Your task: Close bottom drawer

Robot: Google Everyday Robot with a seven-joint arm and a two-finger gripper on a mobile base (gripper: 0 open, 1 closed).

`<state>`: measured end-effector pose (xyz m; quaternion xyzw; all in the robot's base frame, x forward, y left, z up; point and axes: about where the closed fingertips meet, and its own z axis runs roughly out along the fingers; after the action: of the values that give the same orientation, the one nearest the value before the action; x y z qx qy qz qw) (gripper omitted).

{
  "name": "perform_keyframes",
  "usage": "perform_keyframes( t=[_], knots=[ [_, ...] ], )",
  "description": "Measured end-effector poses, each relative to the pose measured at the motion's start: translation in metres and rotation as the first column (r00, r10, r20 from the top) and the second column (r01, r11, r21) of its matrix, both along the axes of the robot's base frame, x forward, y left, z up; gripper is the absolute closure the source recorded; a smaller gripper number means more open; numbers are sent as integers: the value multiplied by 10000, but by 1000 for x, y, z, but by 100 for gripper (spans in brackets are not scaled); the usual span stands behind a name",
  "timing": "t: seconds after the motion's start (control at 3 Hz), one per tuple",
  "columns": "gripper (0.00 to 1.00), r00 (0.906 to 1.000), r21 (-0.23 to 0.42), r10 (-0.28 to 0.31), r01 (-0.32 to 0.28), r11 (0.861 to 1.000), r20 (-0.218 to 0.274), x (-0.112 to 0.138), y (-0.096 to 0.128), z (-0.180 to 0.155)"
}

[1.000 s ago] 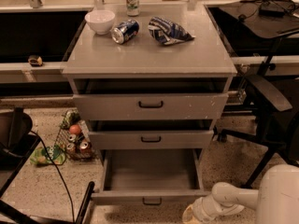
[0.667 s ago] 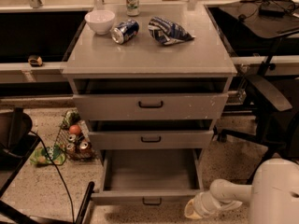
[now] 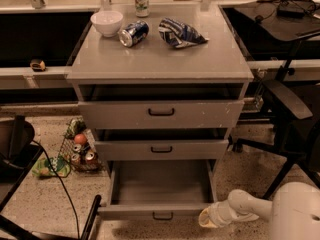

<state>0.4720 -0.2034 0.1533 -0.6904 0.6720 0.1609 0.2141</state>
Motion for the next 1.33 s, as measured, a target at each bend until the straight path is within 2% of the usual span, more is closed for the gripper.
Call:
perform_keyframes(
  t=[0.33,0.67,1.33],
  knots=[
    [82,9996,108,55,-58,9999,283,6,0,2],
    [58,9940,361,125,-166,9992,1087,22,2,8],
    [13,9928,402,211,-260,9989,1183,23,5,9]
  ],
)
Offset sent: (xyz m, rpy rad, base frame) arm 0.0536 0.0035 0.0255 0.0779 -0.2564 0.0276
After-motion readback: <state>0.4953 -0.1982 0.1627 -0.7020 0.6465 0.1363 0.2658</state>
